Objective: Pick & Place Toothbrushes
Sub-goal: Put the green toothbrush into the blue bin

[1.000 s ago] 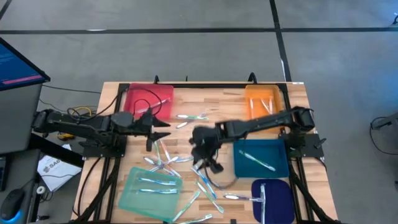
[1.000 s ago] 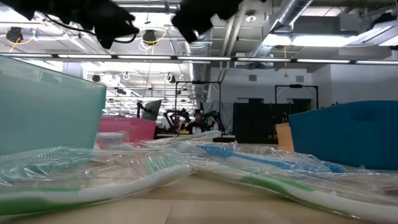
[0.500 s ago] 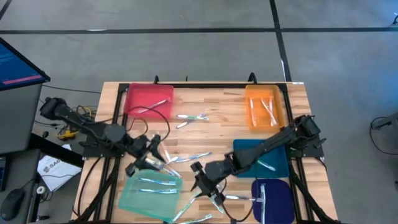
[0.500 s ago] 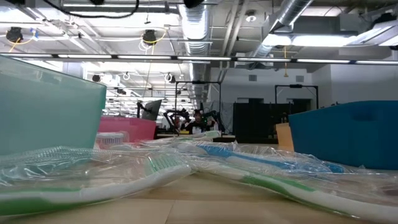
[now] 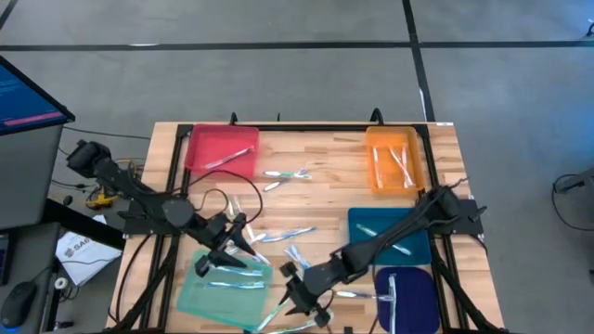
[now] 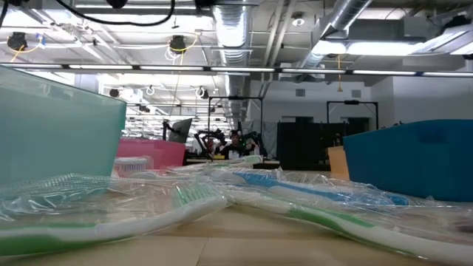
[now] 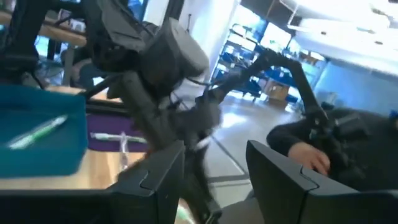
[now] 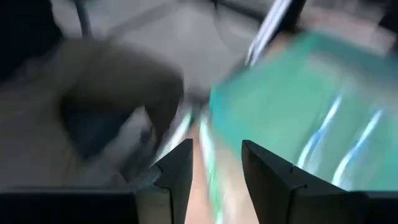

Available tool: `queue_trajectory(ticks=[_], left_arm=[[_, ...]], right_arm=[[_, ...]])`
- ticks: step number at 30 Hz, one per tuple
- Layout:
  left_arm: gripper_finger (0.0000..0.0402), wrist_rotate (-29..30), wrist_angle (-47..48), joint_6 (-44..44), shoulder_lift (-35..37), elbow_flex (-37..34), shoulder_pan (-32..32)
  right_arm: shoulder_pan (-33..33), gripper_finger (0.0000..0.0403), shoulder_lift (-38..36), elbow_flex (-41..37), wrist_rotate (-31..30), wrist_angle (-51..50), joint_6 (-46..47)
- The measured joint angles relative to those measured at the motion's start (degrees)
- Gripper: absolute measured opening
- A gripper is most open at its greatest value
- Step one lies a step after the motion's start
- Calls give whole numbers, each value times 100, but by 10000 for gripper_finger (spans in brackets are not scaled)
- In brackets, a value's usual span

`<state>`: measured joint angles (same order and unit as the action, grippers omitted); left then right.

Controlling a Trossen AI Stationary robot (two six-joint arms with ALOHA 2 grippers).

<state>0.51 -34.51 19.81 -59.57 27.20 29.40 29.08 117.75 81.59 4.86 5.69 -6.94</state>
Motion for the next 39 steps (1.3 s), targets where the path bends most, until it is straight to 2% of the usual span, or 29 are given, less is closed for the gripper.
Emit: queue_trajectory(ticks=[3, 7, 10, 16, 21, 27, 31, 39], left_arm=[[167, 260, -271, 190, -288, 0, 160], [167, 357, -817, 211, -608, 0, 447], [167, 411, -1154, 203, -714, 4, 636], [167, 685, -1359, 125, -730, 2, 975], [167, 822, -1436, -6, -732, 2, 1106], [167, 822, -1451, -10, -730, 2, 1106], [167, 826, -1450, -48, -731, 2, 1106], [167, 826, -1476, -49, -730, 2, 1104]], right_arm=[[-11, 131, 358, 396, 266, -79, 152], [20, 131, 512, 753, 269, -493, 61], [64, 131, 712, 877, 258, -1172, 10], [123, 131, 1493, 1453, 228, -1154, -8], [188, 131, 1752, 2003, -299, -1521, -113], [295, 133, 1701, 2118, -936, -1842, -295], [283, 156, 1784, 2130, -896, -1815, -2], [226, 230, 1837, 2096, -1000, -1852, 87]])
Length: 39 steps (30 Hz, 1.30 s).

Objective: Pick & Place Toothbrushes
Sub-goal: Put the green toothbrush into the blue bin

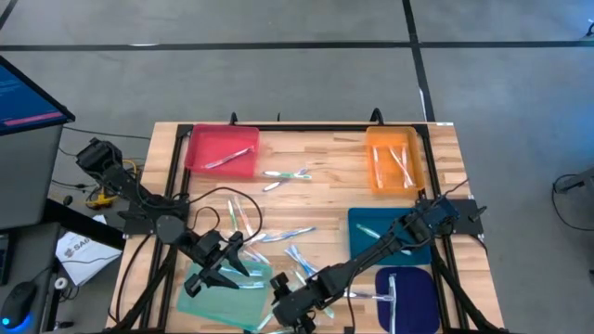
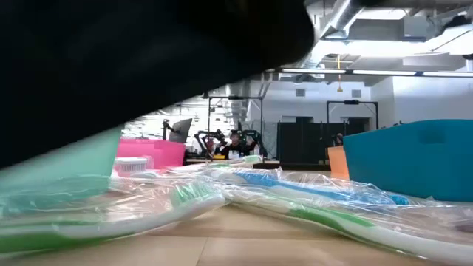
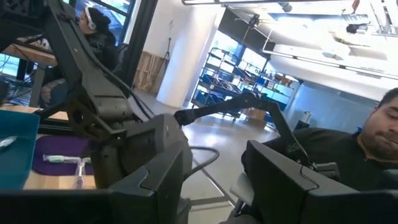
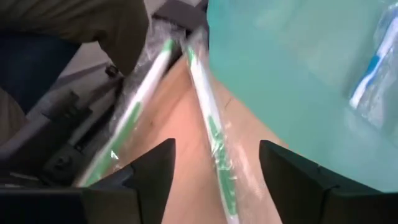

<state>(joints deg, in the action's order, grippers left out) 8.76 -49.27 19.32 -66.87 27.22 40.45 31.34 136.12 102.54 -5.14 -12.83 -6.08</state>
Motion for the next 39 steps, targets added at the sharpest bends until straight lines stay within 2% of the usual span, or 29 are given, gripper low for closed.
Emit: queue_trajectory(ticks=[6, 15, 21, 28, 33, 39], left_arm=[[167, -1, -24, -1, 0, 0, 0], [167, -3, -38, -1, 0, 0, -2], [167, -3, -64, -67, 0, 0, -2], [167, -3, -72, -67, 0, 0, -2], [167, -3, -105, -67, 0, 0, -1], [167, -3, -105, -67, 0, 0, -2]], right_arm=[[-68, 238, 60, -7, -9, -196, -10], [-186, 205, 309, 24, 48, -134, 134], [-250, 144, 342, 26, 316, -302, 327], [-248, 21, 330, 24, 236, -604, 561], [-269, 26, 164, 0, 152, -873, 875], [-283, 11, -178, -40, 30, -1684, 961]])
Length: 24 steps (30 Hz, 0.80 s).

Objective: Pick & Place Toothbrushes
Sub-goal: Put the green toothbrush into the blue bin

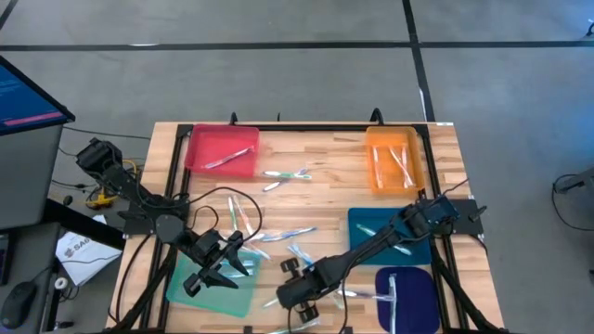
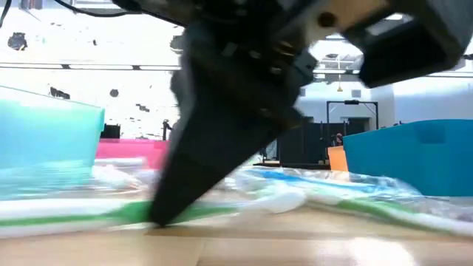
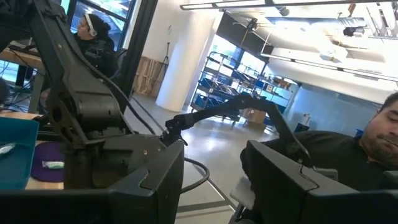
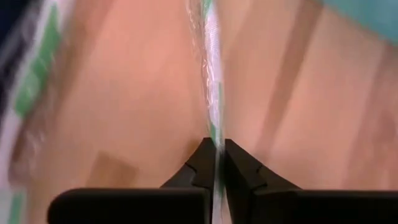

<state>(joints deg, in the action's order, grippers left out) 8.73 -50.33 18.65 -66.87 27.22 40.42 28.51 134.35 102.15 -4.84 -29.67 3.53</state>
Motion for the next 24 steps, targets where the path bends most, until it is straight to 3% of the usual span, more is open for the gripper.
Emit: queue_trajectory(ticks=[13, 20, 24], left_arm=[[167, 0, -7, -37, 0, 0, 1], [167, 0, -9, -37, 0, 0, 2], [167, 0, -9, -37, 0, 0, 2]], right_arm=[[219, 4, -1023, 5, -583, -785, -132], [260, 5, -1574, -34, -1683, -2823, 589], [258, 4, -2201, -704, -1822, -2999, 1057]])
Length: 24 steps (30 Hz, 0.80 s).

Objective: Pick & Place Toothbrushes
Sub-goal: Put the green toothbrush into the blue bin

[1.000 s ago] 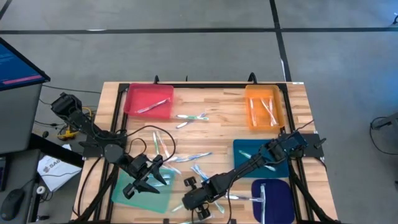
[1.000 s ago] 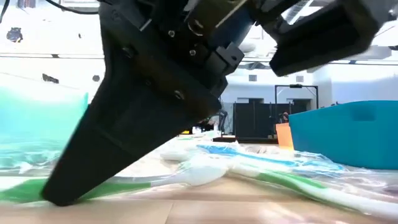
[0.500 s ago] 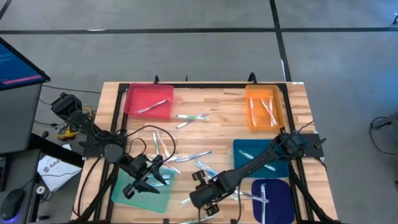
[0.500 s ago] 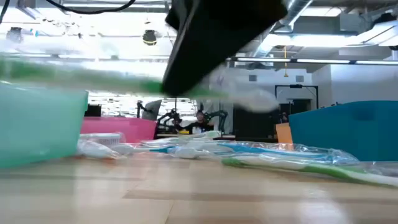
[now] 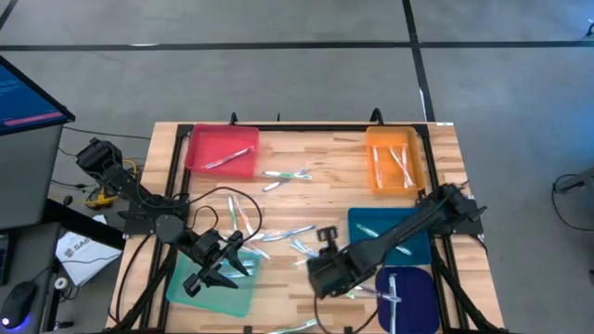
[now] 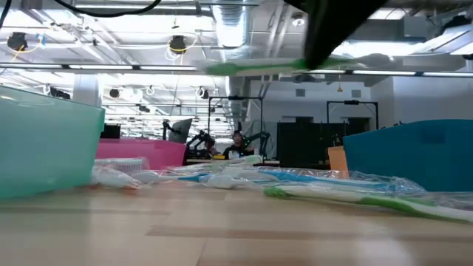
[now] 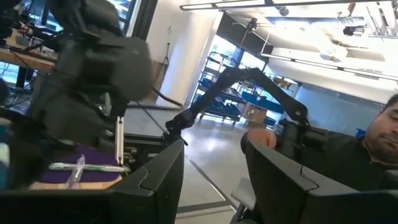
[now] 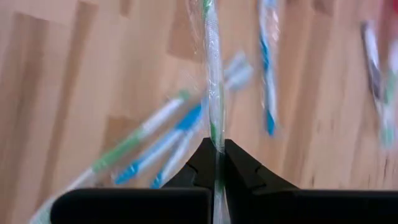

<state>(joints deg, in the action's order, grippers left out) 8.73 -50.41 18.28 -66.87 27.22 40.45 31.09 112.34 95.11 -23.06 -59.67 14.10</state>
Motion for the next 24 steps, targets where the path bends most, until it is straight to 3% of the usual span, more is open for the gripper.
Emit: queue_trajectory(ticks=[6, 17, 20, 24], left_arm=[[167, -2, 0, 0, 2, 0, 26], [167, 2, -5, -51, 2, 0, 0], [167, 48, -7, -157, 2, 0, -2], [167, 120, -10, -157, 2, 0, -2]], right_arm=[[3, 4, -1641, -1988, -266, 398, 965], [514, 4, -5346, -5665, 28, 1294, 3014], [755, 4, -5705, -6149, -18, 1696, 3284], [1121, 4, -5491, -6416, -65, 1944, 3626]])
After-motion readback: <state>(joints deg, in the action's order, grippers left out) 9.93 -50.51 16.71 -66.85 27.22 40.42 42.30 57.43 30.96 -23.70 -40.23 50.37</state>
